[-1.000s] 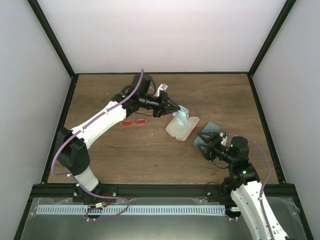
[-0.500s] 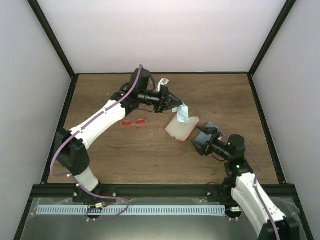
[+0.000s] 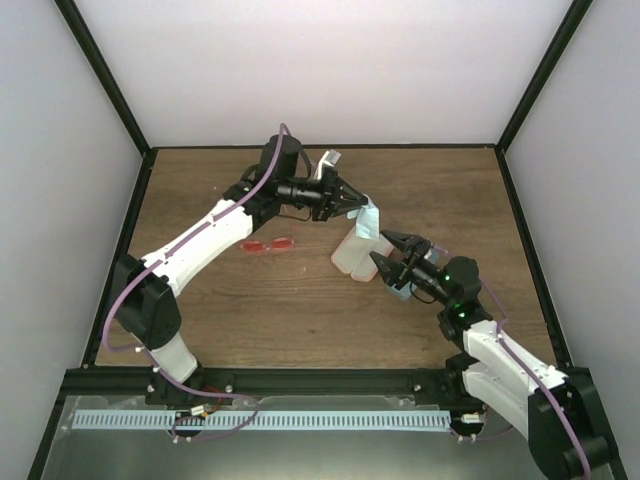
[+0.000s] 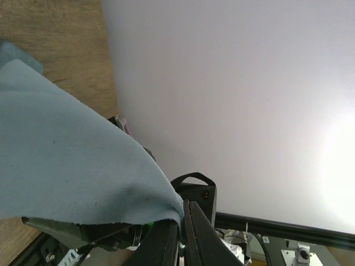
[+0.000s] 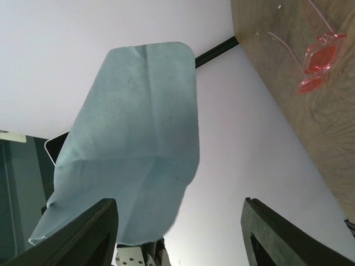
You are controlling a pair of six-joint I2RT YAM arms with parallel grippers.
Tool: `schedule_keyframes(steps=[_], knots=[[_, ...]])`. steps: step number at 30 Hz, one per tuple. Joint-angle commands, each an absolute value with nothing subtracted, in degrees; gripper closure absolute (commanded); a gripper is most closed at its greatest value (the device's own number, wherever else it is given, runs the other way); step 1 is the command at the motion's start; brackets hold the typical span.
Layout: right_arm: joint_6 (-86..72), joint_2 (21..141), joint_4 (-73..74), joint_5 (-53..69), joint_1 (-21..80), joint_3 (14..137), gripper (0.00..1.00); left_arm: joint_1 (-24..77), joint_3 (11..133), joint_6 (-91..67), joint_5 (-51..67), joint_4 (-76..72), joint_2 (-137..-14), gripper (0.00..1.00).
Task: Organize the sunglasses
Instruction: Adjust the glasses cleaning cloth at the center of the board.
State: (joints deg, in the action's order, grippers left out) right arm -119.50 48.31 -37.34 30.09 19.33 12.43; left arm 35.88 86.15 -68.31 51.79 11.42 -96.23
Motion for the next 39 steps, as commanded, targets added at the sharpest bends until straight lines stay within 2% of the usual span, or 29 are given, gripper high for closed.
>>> schedule_keyframes(steps=[1,6,7,9,10,14,15,16,18,19,23,26,29,32,34,36,37,39], knots=[[-134.51,52.16,-45.21,28.42,20.12,16.0,0.38,35.52,88.13,-66.91,53.12,9.15,-97.0,0.96],[-136.33,56.63,-51.12,27.6,20.08,16.27,0.41,35.52,88.0,-66.81,52.87,8.92,-96.88,0.96],[-136.7,57.02,-51.46,27.59,20.15,16.59,0.44,35.52,87.87,-66.8,52.91,8.82,-96.88,0.96],[-137.05,57.59,-51.65,27.61,20.1,17.35,0.61,35.55,87.73,-66.79,52.84,8.79,-96.95,0.96],[-137.04,57.83,-51.53,27.73,20.06,17.8,0.65,35.51,87.64,-66.66,52.87,8.83,-96.97,0.96],[-137.4,58.66,-51.89,28.19,20.16,18.72,0.69,35.51,87.38,-66.34,52.67,9.13,-97.03,0.96],[-137.27,58.59,-51.41,28.5,20.05,18.87,0.69,35.51,87.24,-66.2,52.58,9.14,-96.99,0.96],[-137.05,58.17,-49.35,29.19,20.06,19.21,0.63,35.51,87.13,-66.26,52.56,9.1,-96.95,0.96],[-135.75,56.34,-43.73,29.72,20.15,20.09,0.47,35.49,87.1,-66.27,52.35,8.85,-96.79,0.96],[-135.41,55.15,-41.68,29.49,20.09,19.94,0.45,35.38,87.1,-66.34,52.28,8.61,-96.7,0.96],[-136.45,51.52,-39.86,27.66,20.06,17.69,0.45,35.33,87.19,-66.44,51.88,7.63,-96.42,0.96],[-136.31,51.51,-40.47,27.95,20.14,18.09,0.53,35.33,87.12,-65.86,51.88,7.62,-96.44,0.96],[-135.54,53.02,-40.44,29.94,20.17,19.84,0.54,35.33,86.68,-65.74,52.01,7.41,-96.42,0.96],[-134.93,53.7,-40.61,30.73,20.22,20.05,0.6,35.33,86.66,-65.58,52.08,7.3,-96.22,0.96],[-134.91,53.35,-40.4,30.23,20.21,19.63,0.79,35.33,86.62,-65.36,52.26,7.36,-95.97,0.96],[-134.83,52.78,-40.17,29.59,20.21,19.05,0.94,35.25,86.21,-65.18,52.25,7.51,-95.5,0.96],[-134.75,52.55,-40.18,29.35,20.23,18.99,0.98,35.23,85.88,-65.08,52.21,7.7,-95.13,0.96],[-134.3,51.84,-39.33,28.8,20.22,19.17,0.99,35.03,84.82,-65.07,52.1,7.78,-94.43,0.96]])
